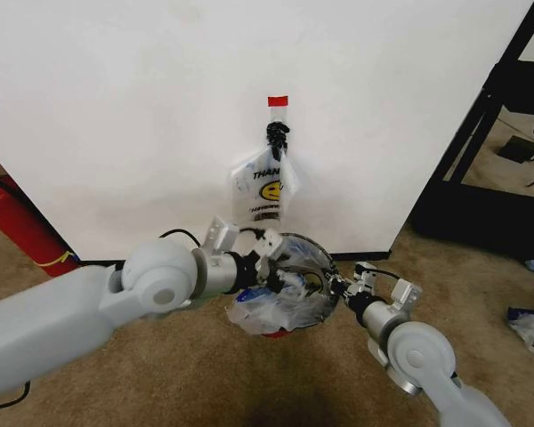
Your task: Pick up the garbage bag from the wall and place it over the trash bin.
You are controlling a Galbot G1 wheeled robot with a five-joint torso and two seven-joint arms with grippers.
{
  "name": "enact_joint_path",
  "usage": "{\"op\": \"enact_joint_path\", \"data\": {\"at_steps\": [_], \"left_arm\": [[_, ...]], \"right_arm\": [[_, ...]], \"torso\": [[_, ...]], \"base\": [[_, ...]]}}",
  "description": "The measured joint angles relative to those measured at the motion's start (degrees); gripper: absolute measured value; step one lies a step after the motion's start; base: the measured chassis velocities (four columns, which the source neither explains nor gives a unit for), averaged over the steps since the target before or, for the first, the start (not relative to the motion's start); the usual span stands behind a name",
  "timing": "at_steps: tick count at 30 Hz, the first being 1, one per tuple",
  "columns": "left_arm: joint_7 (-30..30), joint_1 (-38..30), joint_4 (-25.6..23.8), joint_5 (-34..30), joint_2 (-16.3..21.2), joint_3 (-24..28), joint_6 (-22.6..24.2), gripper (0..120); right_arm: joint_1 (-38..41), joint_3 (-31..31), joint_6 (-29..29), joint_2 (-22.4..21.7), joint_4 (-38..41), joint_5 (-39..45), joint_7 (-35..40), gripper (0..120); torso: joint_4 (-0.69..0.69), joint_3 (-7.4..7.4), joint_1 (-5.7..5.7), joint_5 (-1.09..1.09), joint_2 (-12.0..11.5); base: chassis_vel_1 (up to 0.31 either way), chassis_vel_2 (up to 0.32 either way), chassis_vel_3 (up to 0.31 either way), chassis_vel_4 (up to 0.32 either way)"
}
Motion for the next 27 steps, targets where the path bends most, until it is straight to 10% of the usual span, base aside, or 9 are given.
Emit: {"op": "enact_joint_path", "data": {"at_steps": [15, 27], "left_arm": [[-0.4, -0.2, 5.0, 1.6, -0.4, 3.4, 3.8, 90], [-2.4, -0.1, 3.6, -0.7, -1.5, 3.4, 3.8, 41]], "right_arm": [[0.2, -0.3, -0.4, -0.2, 0.0, -0.5, -0.6, 1], [0.9, -0.4, -0.5, -0.1, -0.3, -0.4, -0.5, 1]], "torso": [[-0.01, -0.01, 0.00, 0.03, 0.0], [-0.01, -0.01, 0.00, 0.03, 0.0]], "base": [[0.000, 0.000, 0.000, 0.000], [0.000, 0.000, 0.000, 0.000]]}}
